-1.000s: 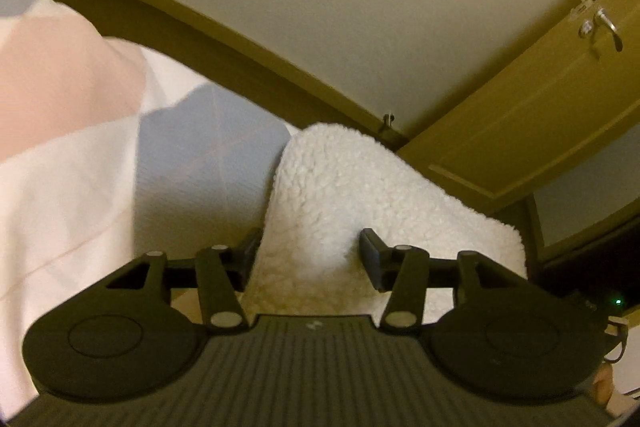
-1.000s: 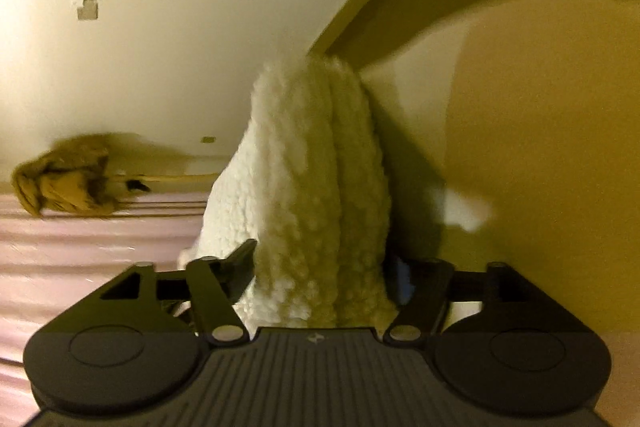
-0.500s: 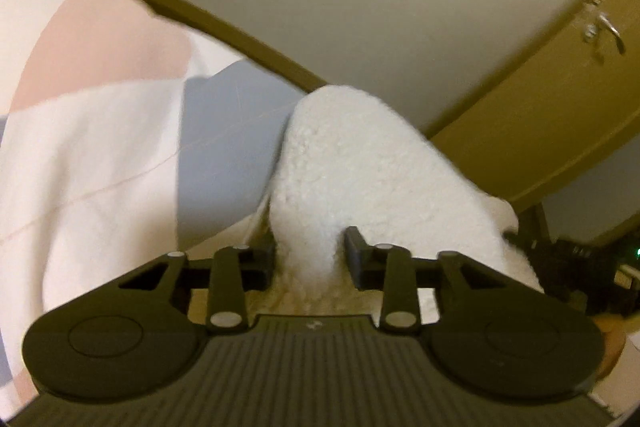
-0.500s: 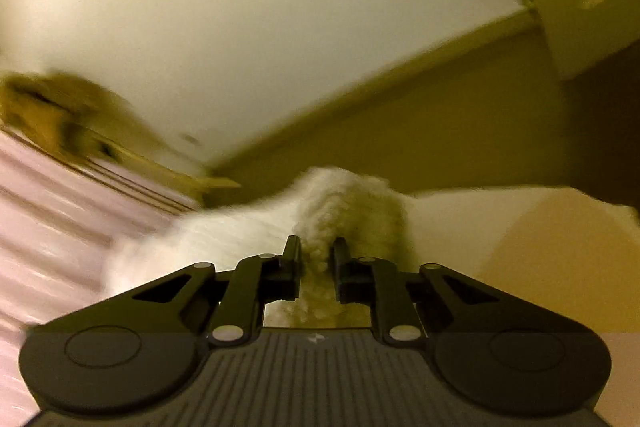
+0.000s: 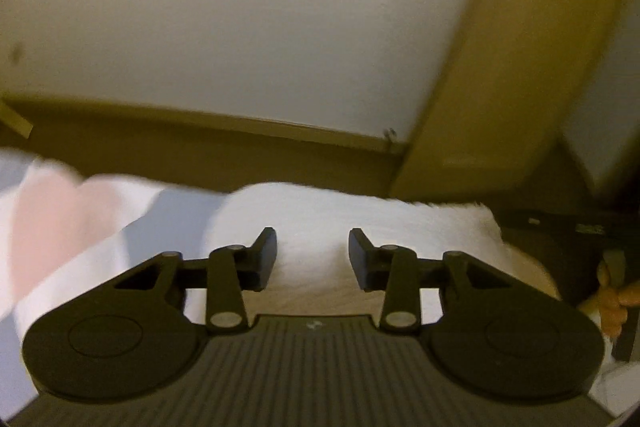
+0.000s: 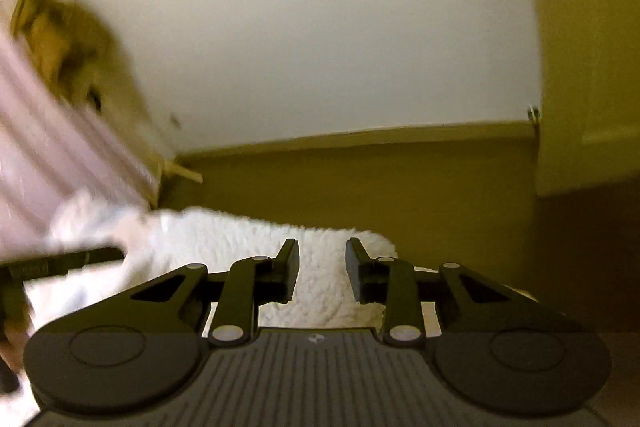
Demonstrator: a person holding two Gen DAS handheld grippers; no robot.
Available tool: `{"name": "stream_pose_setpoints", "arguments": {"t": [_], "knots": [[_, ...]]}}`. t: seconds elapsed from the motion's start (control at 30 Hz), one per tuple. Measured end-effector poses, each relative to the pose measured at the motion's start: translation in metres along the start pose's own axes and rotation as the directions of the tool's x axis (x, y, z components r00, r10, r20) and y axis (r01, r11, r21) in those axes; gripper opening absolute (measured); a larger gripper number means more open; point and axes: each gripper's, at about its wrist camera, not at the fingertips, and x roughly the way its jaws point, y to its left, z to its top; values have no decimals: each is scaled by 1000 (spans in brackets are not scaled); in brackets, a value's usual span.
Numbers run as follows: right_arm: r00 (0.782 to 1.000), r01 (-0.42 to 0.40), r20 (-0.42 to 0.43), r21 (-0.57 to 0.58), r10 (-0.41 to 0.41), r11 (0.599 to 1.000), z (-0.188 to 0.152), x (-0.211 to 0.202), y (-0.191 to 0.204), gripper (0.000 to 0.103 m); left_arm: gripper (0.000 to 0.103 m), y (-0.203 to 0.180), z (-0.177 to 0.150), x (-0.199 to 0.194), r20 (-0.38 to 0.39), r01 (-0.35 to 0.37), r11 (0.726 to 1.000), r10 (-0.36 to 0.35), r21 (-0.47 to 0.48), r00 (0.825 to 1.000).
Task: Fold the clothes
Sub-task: 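Lift the folded vest and carry it across the bed with both grippers, then lower the folded vest onto the quilt and open both grippers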
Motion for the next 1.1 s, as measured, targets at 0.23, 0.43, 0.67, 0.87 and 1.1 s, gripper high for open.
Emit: {"name": "stream_pose_setpoints", "arguments": {"t": [0.23,0.43,0.67,0.87,1.1], "knots": [[988,122,-65,-245,-142,962,-46,61,10,29,32,-11,-19,69,-79,-72,997,74,33,994],[990,105,-69,-246,-125,964,-30,50,12,30,28,-15,-11,56,-31,-166,983,169,74,985],[999,-19,22,-323,28,946,-42,-42,60,31,25,-24,-34,-5,8,-247,966,248,72,969],[991,6,-118,-448,-66,894,-106,-12,75,30,27,-28,-77,30,-131,-293,952,302,84,944],[997,20,-59,-491,-56,871,-89,-28,78,30,22,-44,-63,-20,-90,-339,940,341,39,936]]}}
